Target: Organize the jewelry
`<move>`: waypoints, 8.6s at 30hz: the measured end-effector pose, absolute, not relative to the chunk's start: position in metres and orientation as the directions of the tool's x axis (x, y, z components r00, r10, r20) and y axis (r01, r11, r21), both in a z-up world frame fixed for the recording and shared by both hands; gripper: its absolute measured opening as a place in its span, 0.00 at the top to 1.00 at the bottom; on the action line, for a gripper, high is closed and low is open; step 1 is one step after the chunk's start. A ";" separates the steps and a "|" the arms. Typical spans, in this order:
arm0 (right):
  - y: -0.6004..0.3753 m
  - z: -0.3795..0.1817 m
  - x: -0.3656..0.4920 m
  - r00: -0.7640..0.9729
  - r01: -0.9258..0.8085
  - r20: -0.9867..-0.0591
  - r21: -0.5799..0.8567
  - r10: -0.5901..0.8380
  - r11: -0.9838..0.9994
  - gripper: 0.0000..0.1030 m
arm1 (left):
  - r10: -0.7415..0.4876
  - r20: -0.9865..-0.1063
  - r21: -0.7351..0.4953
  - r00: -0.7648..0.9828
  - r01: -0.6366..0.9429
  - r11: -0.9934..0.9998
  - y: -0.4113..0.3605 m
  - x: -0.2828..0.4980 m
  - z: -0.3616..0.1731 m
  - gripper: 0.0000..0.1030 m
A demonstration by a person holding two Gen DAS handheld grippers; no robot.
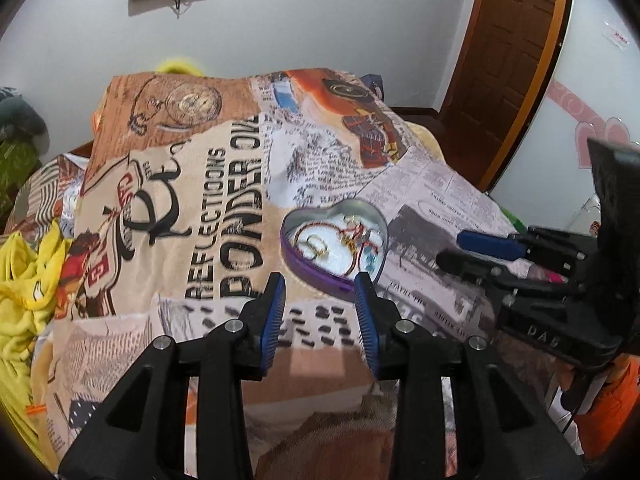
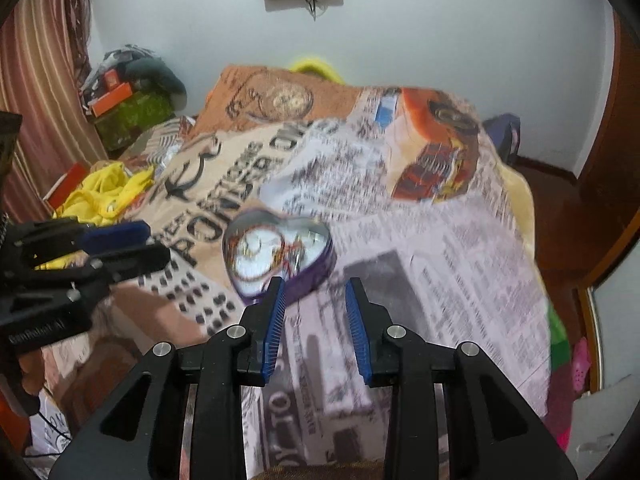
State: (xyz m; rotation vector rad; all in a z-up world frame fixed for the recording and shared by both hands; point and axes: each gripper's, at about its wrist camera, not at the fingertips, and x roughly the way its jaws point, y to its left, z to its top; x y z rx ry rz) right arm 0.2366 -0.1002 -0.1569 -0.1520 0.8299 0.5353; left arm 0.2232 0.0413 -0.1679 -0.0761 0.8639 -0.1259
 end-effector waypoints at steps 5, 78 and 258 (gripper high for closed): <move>-0.090 -0.182 0.230 0.485 -0.530 -0.780 0.097 0.395 0.843 0.73 | -0.144 -0.771 -0.139 0.620 0.057 0.989 0.048 0.219 -0.182 0.66; -0.128 -0.139 0.204 0.614 -0.501 -0.658 0.103 0.436 0.860 0.91 | -0.188 -0.747 -0.155 0.638 0.108 0.982 0.020 0.206 -0.171 0.92; -0.153 0.029 0.001 0.955 -0.289 -0.063 0.011 0.289 0.957 0.01 | 0.025 -0.106 -0.045 0.994 -0.030 0.999 0.005 -0.001 0.017 0.01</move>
